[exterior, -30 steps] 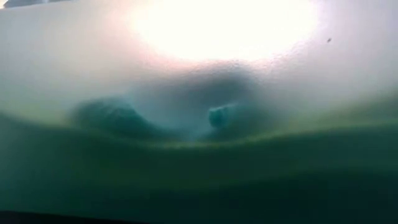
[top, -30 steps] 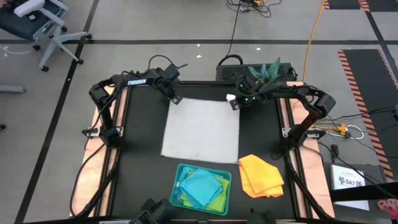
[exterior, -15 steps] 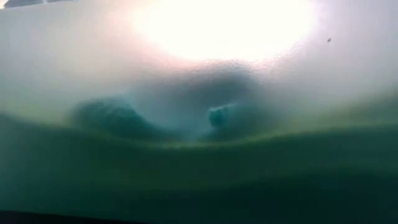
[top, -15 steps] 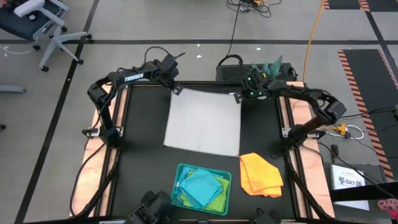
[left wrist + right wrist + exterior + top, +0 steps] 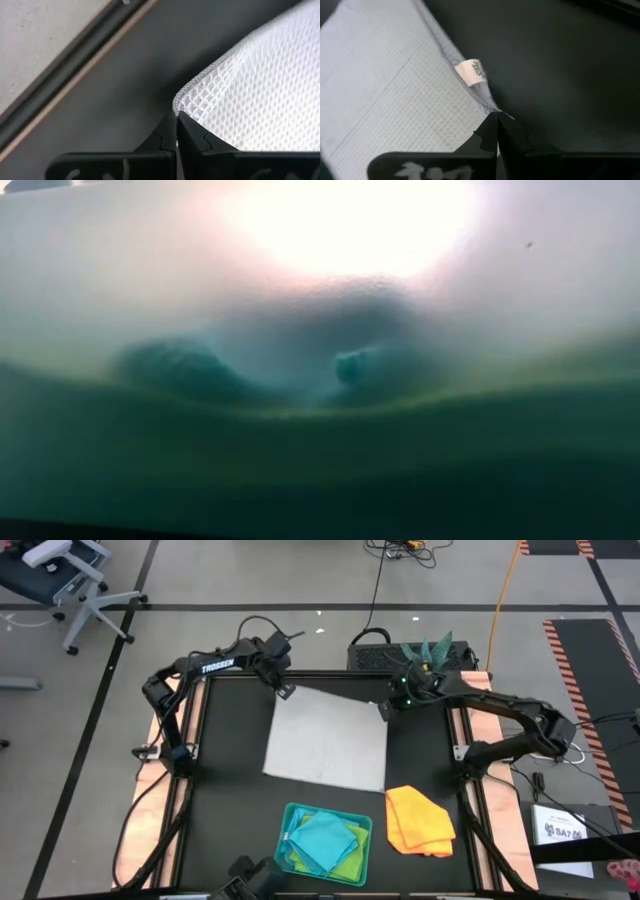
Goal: Fold microfiber towels
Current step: Fold the gray microfiber cloth
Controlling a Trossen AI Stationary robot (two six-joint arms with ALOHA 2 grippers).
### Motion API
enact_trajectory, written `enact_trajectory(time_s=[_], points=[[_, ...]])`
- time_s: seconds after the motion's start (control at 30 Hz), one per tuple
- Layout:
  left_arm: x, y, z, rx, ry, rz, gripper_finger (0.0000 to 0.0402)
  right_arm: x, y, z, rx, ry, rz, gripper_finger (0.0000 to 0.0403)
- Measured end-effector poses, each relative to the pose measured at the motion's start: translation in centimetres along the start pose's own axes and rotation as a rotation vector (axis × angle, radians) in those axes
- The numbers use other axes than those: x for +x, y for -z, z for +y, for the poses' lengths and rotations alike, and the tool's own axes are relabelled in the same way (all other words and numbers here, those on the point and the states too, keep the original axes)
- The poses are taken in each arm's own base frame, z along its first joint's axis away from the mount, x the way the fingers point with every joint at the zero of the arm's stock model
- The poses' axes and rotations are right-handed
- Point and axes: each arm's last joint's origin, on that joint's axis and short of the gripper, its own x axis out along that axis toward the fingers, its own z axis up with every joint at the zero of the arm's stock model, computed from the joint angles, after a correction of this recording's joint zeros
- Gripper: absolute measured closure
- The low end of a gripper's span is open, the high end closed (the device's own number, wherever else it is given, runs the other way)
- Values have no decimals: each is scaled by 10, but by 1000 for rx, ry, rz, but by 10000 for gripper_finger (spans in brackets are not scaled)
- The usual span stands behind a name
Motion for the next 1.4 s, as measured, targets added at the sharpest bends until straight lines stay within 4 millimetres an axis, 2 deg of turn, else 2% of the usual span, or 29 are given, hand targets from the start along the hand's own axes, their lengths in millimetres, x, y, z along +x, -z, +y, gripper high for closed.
enact_trajectory(time_s=[0.23,0.5,0.63,0.73,0.97,1.1,1.4], points=[[-6,11,-19,58,-59,84,400,0,11,21,-40,-46,29,403],[-46,25,-44,87,-79,51,401,0,25,44,-71,-93,65,403],[-60,35,-63,95,-70,32,401,-1,35,53,-83,-98,113,403],[-57,45,-81,128,-77,48,401,-2,44,59,-86,-95,162,403],[-34,82,-112,141,-83,185,401,-7,68,80,-92,-141,266,403],[-35,98,-126,148,-100,254,401,-10,81,92,-99,-172,304,403],[-39,121,-165,164,-71,263,401,-18,106,111,-137,-207,372,403]])
